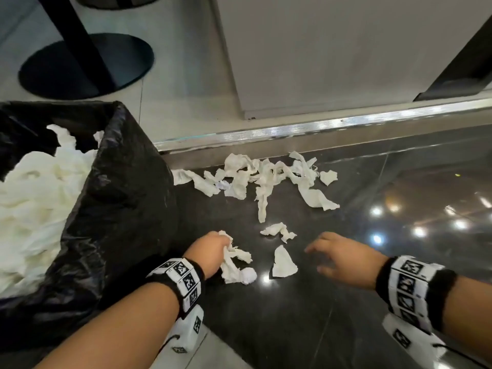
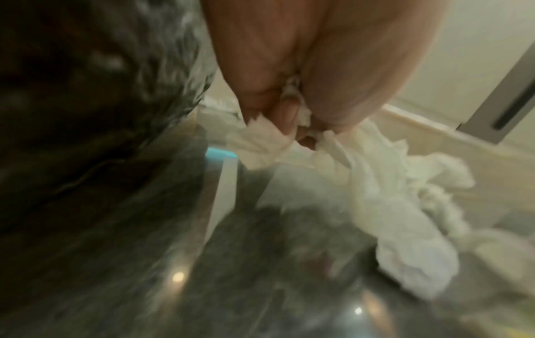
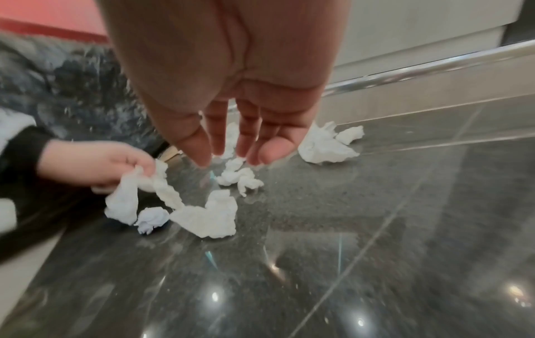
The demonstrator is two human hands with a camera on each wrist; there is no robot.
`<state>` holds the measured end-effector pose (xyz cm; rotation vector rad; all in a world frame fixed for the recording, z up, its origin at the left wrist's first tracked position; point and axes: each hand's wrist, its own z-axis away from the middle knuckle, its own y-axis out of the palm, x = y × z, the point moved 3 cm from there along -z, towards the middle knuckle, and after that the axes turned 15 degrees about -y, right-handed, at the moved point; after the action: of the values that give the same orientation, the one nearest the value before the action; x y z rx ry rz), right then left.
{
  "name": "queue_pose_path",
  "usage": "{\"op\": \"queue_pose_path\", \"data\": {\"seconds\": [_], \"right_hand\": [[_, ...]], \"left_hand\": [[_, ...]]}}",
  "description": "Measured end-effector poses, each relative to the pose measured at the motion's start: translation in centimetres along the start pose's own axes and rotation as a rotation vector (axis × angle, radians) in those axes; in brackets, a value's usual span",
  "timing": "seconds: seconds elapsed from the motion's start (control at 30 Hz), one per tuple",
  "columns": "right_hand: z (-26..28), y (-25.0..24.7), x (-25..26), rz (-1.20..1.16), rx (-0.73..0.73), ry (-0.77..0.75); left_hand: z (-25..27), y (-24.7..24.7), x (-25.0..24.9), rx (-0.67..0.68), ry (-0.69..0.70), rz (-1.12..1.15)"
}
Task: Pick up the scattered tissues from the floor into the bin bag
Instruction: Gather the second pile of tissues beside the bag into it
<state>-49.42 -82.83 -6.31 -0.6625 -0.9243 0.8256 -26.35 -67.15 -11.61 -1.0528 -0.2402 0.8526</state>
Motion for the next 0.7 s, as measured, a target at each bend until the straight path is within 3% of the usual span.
{"op": "queue_pose_path", "data": {"seconds": [0.07,0.27,0.47,0.57,0.63,0.7], "right_hand": [[-2.7,0.4,0.4,0.018,-0.016,-0.011],[-9.6,2.2,0.8,0.21,0.116,-0.013],[-12.3,3.3,0.6,0.198,0.082,-0.034],[-11.8,4.3,0.8,0.096,0.054,-0.057],[-11.6,3.8,1.0,0.007,0.019,-0.053],[-11.5,2.5,2.4,-0.104,-0.068,-0.067]], "left_hand": [[1.6,-2.4,-0.9,-0.032,0.015,0.115],[7.9,-11.3,-1.3,-0.202,0.075,0.358],[13.1,-21.0,1.1,-0.692,0.005,0.206],[14.4,-25.0,4.7,-0.837,-0.098,0.129],[14.0,-26.2,7.7,-0.856,-0.213,0.048],[12.8,-25.6,10.4,-0.646,-0.324,-0.063]]}}
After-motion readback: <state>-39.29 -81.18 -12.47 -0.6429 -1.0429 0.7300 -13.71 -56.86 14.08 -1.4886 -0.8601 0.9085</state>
